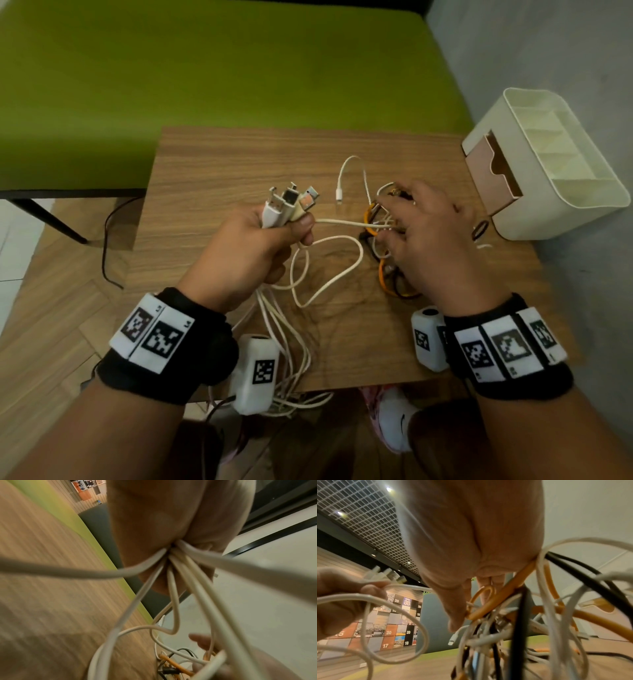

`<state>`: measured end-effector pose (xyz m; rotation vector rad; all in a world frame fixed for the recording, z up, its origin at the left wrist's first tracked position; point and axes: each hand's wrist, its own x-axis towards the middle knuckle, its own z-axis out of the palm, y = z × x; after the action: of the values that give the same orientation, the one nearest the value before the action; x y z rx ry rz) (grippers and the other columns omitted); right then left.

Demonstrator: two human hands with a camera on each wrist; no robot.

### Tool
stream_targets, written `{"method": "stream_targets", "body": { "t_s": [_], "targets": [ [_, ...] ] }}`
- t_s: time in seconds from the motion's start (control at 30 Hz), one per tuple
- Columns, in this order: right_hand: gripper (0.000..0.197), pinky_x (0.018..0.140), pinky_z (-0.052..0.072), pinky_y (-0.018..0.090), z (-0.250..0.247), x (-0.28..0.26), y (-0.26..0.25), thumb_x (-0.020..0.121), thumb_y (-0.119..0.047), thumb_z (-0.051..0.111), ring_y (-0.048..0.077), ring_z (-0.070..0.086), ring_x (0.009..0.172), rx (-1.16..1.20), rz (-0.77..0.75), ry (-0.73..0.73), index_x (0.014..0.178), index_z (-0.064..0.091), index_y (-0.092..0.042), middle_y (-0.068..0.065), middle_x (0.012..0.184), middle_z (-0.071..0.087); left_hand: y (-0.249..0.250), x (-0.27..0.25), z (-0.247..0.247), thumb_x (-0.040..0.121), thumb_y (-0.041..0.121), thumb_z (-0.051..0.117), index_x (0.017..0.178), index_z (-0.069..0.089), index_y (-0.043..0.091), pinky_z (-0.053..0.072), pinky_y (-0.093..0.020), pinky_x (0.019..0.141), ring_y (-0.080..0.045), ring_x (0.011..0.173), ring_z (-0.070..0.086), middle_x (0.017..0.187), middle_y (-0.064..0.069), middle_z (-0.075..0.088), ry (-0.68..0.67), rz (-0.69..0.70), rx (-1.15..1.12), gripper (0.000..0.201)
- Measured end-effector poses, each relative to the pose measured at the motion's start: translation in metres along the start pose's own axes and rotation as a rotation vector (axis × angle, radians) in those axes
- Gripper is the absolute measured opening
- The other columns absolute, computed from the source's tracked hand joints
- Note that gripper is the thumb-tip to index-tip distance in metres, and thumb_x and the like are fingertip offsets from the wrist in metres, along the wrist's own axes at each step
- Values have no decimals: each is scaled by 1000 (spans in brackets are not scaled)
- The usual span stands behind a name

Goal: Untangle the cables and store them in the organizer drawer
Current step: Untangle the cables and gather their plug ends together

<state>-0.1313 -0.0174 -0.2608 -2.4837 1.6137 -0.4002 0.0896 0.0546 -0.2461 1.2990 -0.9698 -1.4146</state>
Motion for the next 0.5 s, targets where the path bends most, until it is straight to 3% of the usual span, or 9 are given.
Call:
{"method": "stream_targets", "body": {
  "t_s": [0.1, 0.2, 0.27, 0.37, 0.5],
  "targets": [
    [41, 103, 32, 53, -1, -2, -15, 82, -32, 71, 22, 48, 128, 212, -234, 57, 121, 66, -23, -1, 137, 54, 0, 2, 3, 72, 29, 70, 79, 55, -1, 15, -21, 42, -9, 41, 20, 51, 1, 25, 33, -31, 7, 34],
    [23, 83, 46, 56, 4, -3, -25, 91, -29, 62, 15, 62, 100, 415, -403, 50, 106, 72, -16, -6, 105, 66, 2, 1, 5, 65, 28, 75, 81, 52, 4, 13, -23, 43, -8, 42, 20, 53, 4, 25, 28, -34, -5, 36],
    [18, 77, 46, 56, 5, -2, -25, 94, -27, 59, 13, 62, 88, 461, -416, 74, 100, 72, -16, -9, 93, 65, 4, -1, 6, 65, 29, 74, 77, 50, 7, 12, -25, 44, -8, 42, 20, 53, 4, 25, 14, -28, -25, 35],
    [18, 76, 45, 58, 5, -2, -23, 96, -32, 57, 9, 60, 85, 471, -390, 71, 97, 72, -22, -14, 90, 63, 5, -2, 4, 68, 32, 72, 80, 52, 2, 12, -27, 45, -9, 42, 20, 53, 2, 26, 10, -17, -26, 38],
    [29, 80, 44, 57, 6, 0, -15, 93, -44, 48, 9, 60, 87, 327, -298, 45, 94, 71, -26, -22, 86, 55, 8, -2, -12, 83, 20, 72, 66, 54, 17, 15, -19, 40, -5, 40, 21, 54, 5, 35, -1, 2, -136, 25]
  ]
}}
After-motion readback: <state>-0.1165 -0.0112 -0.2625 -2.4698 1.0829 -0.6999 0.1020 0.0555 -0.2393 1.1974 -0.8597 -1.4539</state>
